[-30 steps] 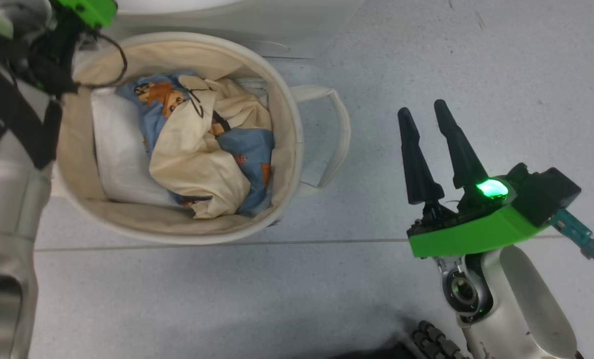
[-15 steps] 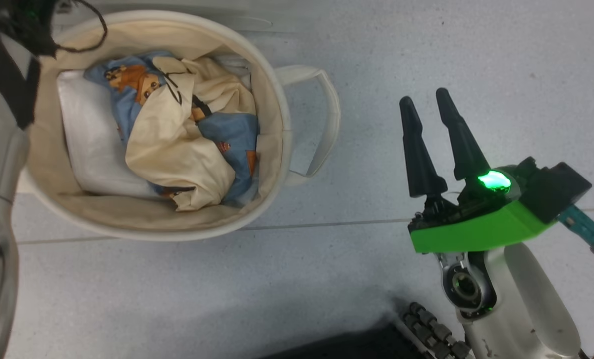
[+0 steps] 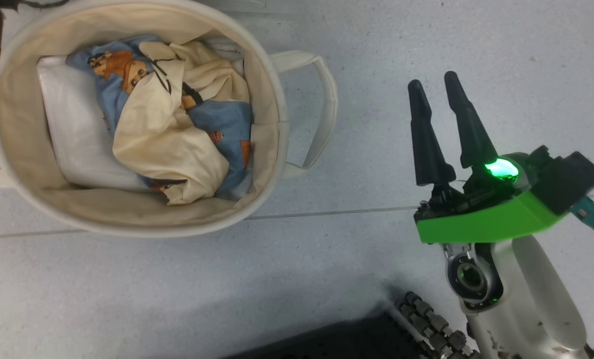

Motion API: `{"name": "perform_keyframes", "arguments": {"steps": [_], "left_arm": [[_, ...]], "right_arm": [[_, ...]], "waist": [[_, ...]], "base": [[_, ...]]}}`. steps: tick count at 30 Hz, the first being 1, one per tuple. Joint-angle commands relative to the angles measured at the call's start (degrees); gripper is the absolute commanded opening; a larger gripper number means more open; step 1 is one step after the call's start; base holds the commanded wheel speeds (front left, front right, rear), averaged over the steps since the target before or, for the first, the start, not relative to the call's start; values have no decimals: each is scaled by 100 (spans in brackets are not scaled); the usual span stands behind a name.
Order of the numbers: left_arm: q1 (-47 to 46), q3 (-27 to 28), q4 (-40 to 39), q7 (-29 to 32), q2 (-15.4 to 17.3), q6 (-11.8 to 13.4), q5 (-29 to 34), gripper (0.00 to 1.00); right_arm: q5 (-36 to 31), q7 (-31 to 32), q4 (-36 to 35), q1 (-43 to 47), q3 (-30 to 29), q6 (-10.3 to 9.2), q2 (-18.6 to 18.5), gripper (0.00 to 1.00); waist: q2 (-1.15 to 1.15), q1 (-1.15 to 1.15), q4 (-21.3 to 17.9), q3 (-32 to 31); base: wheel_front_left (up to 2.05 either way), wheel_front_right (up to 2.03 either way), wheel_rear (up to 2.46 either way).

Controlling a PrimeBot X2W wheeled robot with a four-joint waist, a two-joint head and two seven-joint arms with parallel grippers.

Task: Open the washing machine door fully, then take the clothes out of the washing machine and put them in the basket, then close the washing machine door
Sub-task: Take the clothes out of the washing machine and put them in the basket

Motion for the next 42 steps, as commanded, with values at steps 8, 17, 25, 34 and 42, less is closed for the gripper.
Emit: {"name": "perform_keyframes", "arguments": {"steps": [8, 17, 25, 34, 42], "left_arm": [[-203, 69, 90, 27, -65, 103, -297, 0], [22, -150, -293, -390, -61, 97, -524, 0], [43, -306, -382, -849, -55, 96, -650, 0], [219, -429, -496, -1195, -32, 96, -962, 0], [592, -570, -711, -1549, 4, 96, -1310, 0]], "right_arm": [[25, -27, -184, 75, 26, 2, 22, 100], [-116, -27, -115, 54, 9, 2, 22, 100], [-170, -27, -46, 49, -4, 2, 22, 100], [-205, -27, 12, 68, -2, 2, 22, 100], [-280, -27, 76, 104, 10, 2, 22, 100]], "waist": [[-1, 0, 65, -1], [-1, 0, 229, -138], [-1, 0, 326, -272], [-1, 0, 407, -495], [-1, 0, 504, -742]], "base": [[0, 0, 0], [0, 0, 0], [0, 0, 0], [0, 0, 0], [0, 0, 0]]}}
